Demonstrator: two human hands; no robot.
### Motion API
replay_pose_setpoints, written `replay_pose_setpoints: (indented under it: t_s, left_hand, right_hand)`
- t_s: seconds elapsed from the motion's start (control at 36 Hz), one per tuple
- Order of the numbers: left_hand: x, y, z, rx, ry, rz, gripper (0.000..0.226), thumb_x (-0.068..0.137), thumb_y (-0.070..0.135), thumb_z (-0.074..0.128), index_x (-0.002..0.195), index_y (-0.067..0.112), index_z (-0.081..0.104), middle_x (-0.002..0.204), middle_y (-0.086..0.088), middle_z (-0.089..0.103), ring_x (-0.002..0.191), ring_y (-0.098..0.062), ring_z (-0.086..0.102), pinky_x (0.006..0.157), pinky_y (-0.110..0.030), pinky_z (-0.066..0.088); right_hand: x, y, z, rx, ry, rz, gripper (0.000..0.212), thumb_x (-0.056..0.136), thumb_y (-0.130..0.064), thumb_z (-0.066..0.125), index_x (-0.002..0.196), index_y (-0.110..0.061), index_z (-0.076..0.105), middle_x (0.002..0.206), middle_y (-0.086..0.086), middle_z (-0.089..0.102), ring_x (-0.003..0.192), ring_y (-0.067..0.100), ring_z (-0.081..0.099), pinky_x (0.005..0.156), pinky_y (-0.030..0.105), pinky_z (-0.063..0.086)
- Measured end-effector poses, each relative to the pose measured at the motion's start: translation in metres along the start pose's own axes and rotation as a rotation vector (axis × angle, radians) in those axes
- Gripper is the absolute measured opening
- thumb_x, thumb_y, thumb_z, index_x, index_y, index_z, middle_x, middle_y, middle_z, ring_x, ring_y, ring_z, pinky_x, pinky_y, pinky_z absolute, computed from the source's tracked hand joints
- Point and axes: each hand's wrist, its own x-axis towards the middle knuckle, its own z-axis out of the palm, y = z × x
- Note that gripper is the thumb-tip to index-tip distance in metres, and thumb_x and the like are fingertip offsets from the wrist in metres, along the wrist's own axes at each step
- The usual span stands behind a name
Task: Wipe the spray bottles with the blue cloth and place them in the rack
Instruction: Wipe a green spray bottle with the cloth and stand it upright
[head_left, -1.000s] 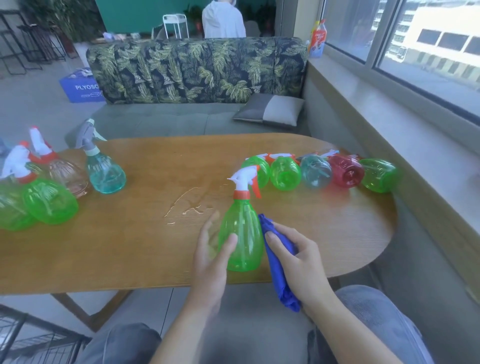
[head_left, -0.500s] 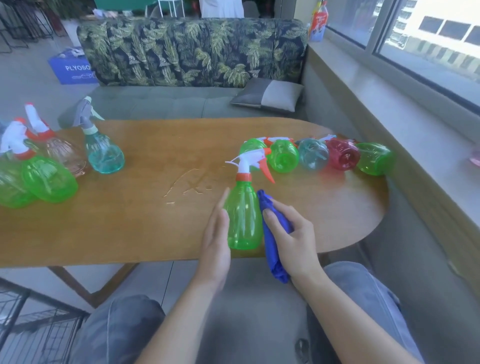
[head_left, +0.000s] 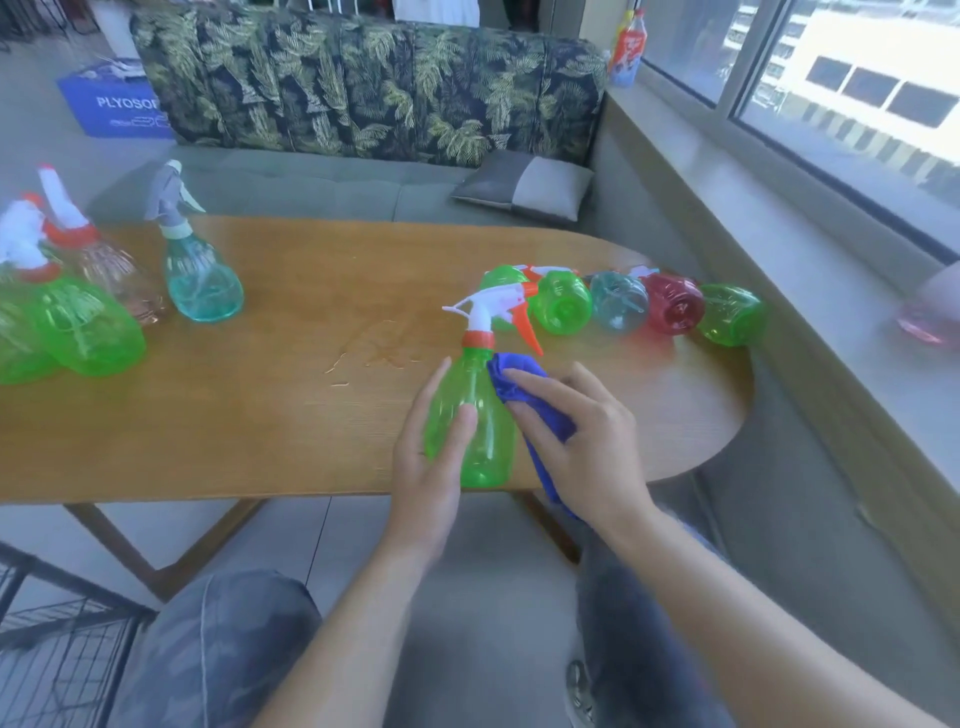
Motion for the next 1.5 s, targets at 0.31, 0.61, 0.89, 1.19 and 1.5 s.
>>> replay_pose_setpoints:
  t_s: [0.31,0.61,0.89,1.19,1.5]
  left_hand:
    - [-0.003,0.002,-0.001,-0.004,-0.046,0.003,0.054,0.095,0.037,0.073,0.147,0.035,0.061,0.147,0.03,0.062,0.143,0.002,0.053,0.121,-0.037,0.043]
    - [0.0,0.0,-0.005,0.038,-0.043,-0.006,0.06,0.088,0.051,0.074,0.145,0.04,0.061,0.149,0.026,0.062,0.145,-0.001,0.052,0.127,-0.045,0.039]
    - [0.001,0.0,-0.006,0.054,-0.038,-0.003,0.058,0.093,0.039,0.074,0.149,0.037,0.06,0.15,0.028,0.06,0.145,0.003,0.05,0.127,-0.04,0.038]
    - [-0.002,0.005,-0.006,0.055,-0.046,-0.013,0.064,0.09,0.05,0.074,0.151,0.039,0.059,0.151,0.027,0.06,0.145,0.002,0.051,0.126,-0.045,0.04]
    - [-0.001,0.004,-0.005,0.087,-0.074,-0.008,0.056,0.093,0.044,0.076,0.147,0.042,0.061,0.151,0.026,0.061,0.146,0.0,0.051,0.127,-0.047,0.039]
  right_hand:
    - [0.067,-0.007,-0.015,-0.47,0.06,-0.387,0.025,0.098,-0.039,0.066,0.119,-0.033,0.078,0.101,-0.003,0.067,0.069,0.025,0.065,0.053,0.025,0.039]
    - [0.065,-0.004,-0.007,-0.4,-0.067,-0.44,0.03,0.101,-0.048,0.058,0.12,-0.035,0.078,0.103,-0.007,0.066,0.073,0.023,0.068,0.054,0.03,0.049]
    - [0.059,-0.002,-0.004,-0.342,-0.123,-0.383,0.031,0.1,-0.049,0.059,0.121,-0.036,0.077,0.108,-0.01,0.067,0.08,0.019,0.068,0.058,0.032,0.054]
    - [0.059,-0.003,-0.005,-0.337,-0.035,-0.329,0.028,0.098,-0.046,0.063,0.12,-0.035,0.077,0.107,-0.01,0.067,0.075,0.021,0.068,0.058,0.032,0.053]
    - [0.063,-0.002,-0.001,-0.302,-0.07,-0.303,0.029,0.098,-0.049,0.062,0.12,-0.037,0.077,0.103,-0.011,0.066,0.077,0.019,0.067,0.06,0.036,0.055]
